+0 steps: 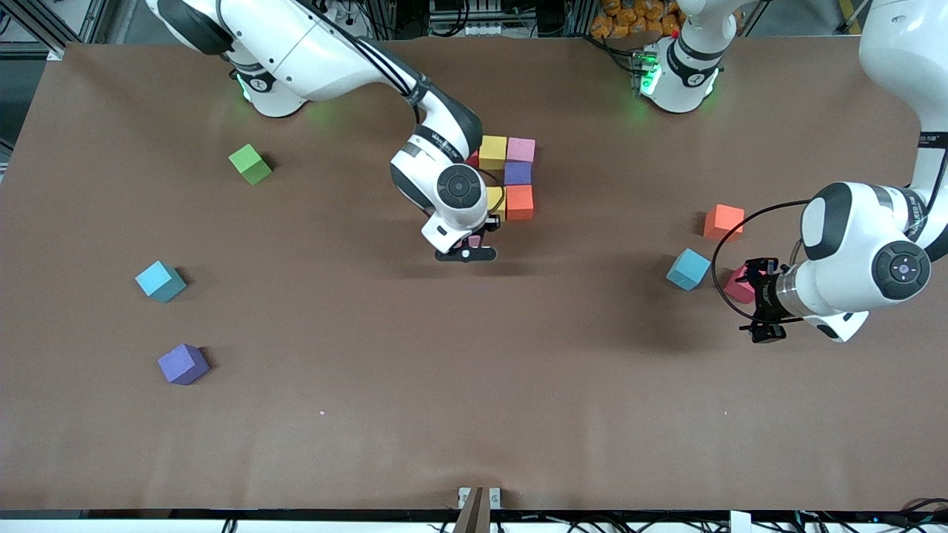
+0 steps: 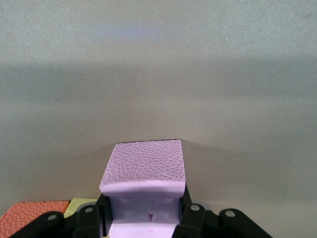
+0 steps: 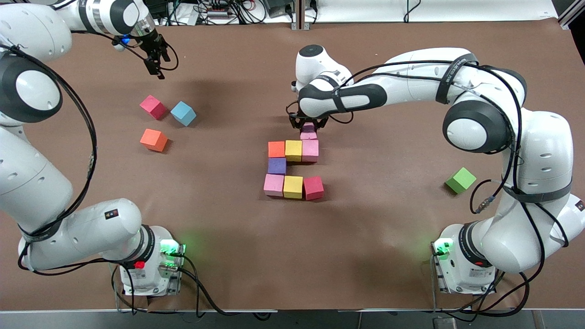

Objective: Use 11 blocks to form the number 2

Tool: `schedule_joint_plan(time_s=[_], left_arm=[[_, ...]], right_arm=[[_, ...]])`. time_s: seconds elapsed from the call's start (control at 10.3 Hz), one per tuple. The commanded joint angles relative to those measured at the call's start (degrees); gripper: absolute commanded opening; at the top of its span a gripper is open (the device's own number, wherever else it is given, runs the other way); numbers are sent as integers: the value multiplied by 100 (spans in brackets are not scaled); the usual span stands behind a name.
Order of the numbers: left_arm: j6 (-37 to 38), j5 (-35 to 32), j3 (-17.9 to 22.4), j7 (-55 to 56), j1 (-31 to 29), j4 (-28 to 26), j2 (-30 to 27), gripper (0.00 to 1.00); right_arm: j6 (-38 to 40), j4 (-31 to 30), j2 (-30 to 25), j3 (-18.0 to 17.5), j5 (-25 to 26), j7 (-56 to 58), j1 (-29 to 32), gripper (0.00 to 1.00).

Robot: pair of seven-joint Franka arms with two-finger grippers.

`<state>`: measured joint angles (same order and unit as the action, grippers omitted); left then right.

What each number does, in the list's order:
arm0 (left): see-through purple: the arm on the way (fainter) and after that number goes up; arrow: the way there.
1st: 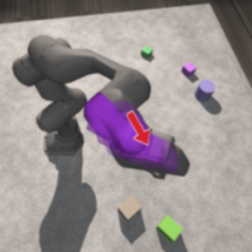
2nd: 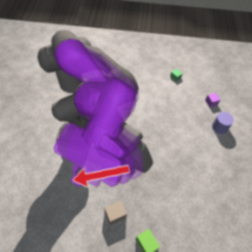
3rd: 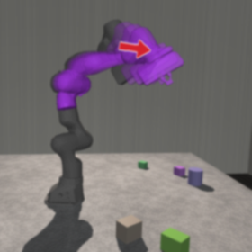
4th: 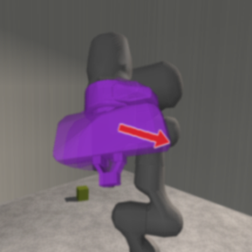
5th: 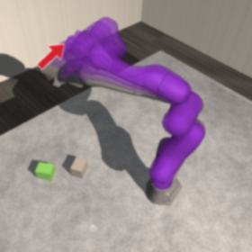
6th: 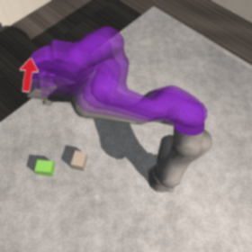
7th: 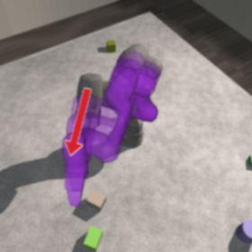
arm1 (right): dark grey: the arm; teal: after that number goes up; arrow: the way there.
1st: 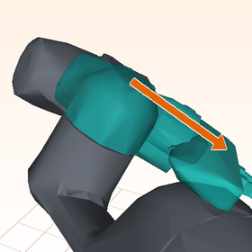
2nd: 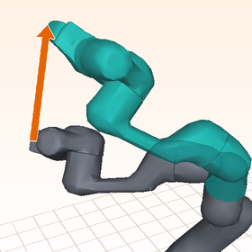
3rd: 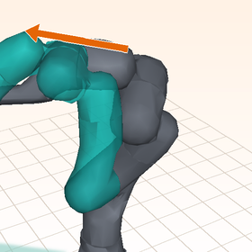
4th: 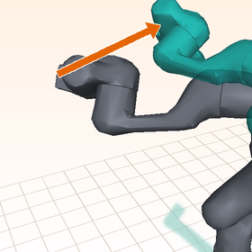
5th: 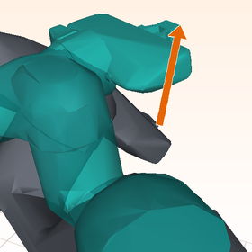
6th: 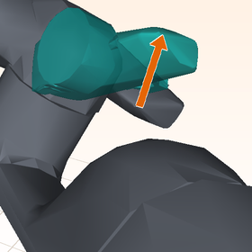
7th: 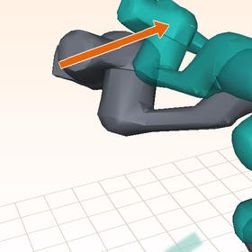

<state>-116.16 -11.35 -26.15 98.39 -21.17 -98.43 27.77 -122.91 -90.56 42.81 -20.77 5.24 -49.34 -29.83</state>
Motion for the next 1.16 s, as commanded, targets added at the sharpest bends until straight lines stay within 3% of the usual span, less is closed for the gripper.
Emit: schedule_joint_plan(time_s=[0.0,0.68,0.77,0.87,0.97,1.07], left_arm=[[14,1,-57,-144,-63,34,-8,100],[5,1,-57,-154,-63,34,-8,100],[5,1,-57,-145,-63,34,-8,100],[5,1,-57,-145,-63,43,-8,100],[5,10,-57,-145,-63,52,0,100],[5,10,-57,-145,-63,52,0,100]], right_arm=[[48,47,113,-32,-120,144,38,9],[136,29,113,-32,-137,223,56,15],[136,21,113,-32,-137,180,56,26],[136,21,113,-32,-146,136,56,46],[136,21,131,-24,-155,-30,47,99],[127,21,131,-23,-155,-145,47,100]])
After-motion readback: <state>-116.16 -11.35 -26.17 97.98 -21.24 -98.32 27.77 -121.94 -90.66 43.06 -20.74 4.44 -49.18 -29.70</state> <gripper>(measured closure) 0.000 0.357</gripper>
